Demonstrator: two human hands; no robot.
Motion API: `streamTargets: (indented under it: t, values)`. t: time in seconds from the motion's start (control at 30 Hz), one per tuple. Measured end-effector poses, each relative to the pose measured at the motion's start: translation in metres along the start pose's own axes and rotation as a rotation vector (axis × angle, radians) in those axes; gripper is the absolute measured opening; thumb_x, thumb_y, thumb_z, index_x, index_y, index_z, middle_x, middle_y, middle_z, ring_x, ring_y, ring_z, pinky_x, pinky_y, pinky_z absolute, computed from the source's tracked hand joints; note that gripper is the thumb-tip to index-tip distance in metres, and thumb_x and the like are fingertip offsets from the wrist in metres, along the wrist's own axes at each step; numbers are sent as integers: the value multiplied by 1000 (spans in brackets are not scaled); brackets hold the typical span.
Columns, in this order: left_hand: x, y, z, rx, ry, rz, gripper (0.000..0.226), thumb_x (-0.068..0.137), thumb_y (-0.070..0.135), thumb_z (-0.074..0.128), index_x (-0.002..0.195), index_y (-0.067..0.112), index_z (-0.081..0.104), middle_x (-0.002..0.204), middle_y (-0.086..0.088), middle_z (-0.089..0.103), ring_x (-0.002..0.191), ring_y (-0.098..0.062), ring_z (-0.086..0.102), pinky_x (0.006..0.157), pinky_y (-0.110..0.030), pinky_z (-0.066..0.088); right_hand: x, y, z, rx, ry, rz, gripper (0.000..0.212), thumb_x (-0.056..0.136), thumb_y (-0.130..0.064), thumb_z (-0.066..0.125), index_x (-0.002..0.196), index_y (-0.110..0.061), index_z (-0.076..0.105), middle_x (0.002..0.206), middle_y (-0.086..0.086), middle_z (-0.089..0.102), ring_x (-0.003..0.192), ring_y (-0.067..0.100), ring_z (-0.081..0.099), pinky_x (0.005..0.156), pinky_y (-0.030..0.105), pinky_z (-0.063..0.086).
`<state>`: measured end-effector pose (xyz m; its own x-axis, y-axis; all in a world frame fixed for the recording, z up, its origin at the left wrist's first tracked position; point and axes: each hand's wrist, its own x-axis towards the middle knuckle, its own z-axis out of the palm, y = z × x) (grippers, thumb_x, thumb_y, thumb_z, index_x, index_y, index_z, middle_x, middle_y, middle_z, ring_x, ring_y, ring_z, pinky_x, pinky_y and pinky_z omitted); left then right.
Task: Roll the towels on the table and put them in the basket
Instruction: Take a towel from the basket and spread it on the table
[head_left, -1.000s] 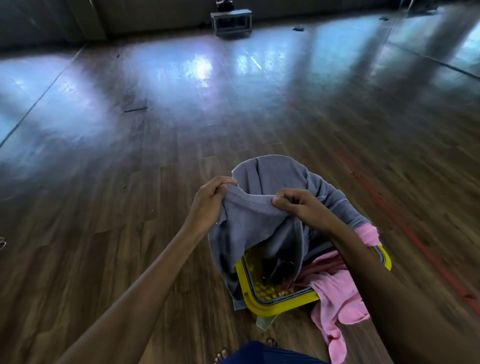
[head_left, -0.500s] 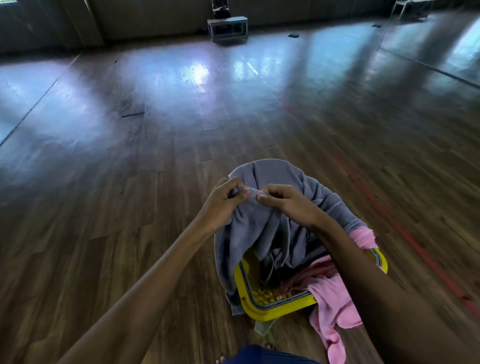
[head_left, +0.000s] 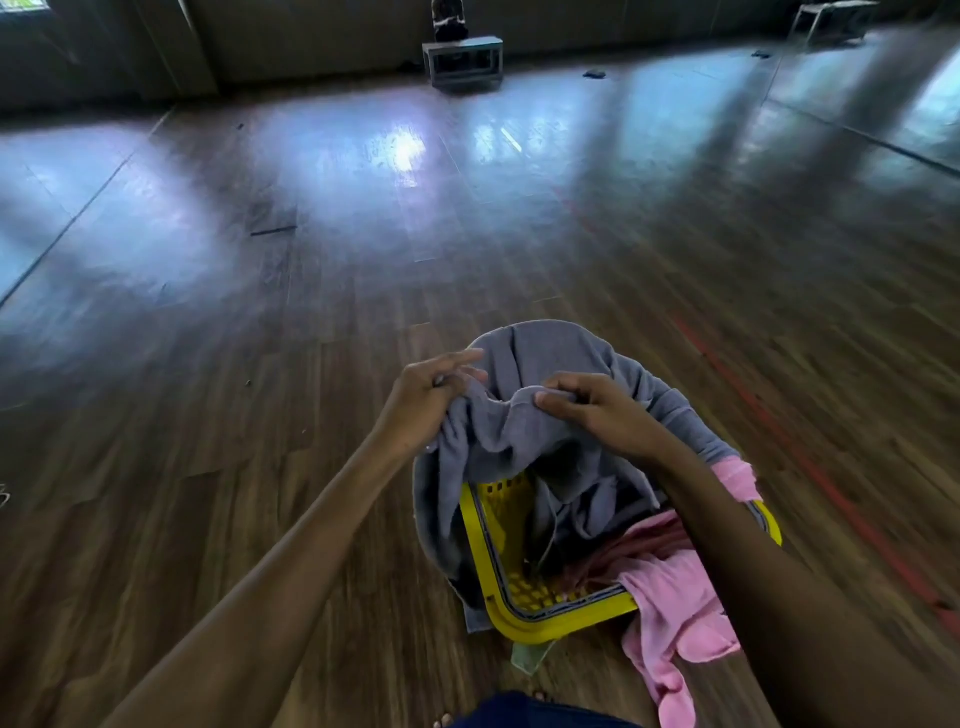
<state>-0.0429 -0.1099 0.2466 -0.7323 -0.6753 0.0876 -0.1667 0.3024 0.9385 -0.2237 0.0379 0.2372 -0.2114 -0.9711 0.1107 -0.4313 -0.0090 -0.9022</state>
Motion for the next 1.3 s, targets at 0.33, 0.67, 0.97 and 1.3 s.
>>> streamTargets:
  t: [0.33, 0.67, 0.97, 1.3]
  values:
    - [-8, 1, 23, 47, -187, 32, 19, 95, 24, 59, 93, 7, 67, 82, -22, 63, 74, -24, 60, 71, -37, 49, 14, -16, 8, 69, -3, 8, 20, 97, -21, 56, 92, -5, 68, 80, 10, 62, 77, 12, 56, 74, 28, 46]
    - [5, -4, -20, -44, 112, 45, 25, 98, 9, 51, 74, 15, 52, 64, 13, 54, 63, 3, 50, 63, -13, 41, -12, 23, -15, -15, -20, 173, 26, 99, -21, 50, 75, -13, 50, 69, 3, 45, 58, 6, 42, 57, 20, 36]
    - [2, 5, 12, -28, -43, 62, 18, 98, 22, 52, 104, 18, 69, 98, -5, 72, 92, -12, 68, 83, -23, 54, 6, 1, -4, 74, 34, 73, 29, 102, -22, 46, 76, -8, 50, 72, 4, 44, 67, 13, 43, 66, 28, 39]
    - [7, 12, 27, -18, -123, 61, 36, 93, 26, 62, 83, -8, 61, 69, -21, 56, 64, -22, 53, 65, -37, 45, 16, -8, -1, 54, 31, 33, 30, 97, -32, 56, 96, -3, 65, 91, 21, 62, 83, 27, 61, 76, 46, 50]
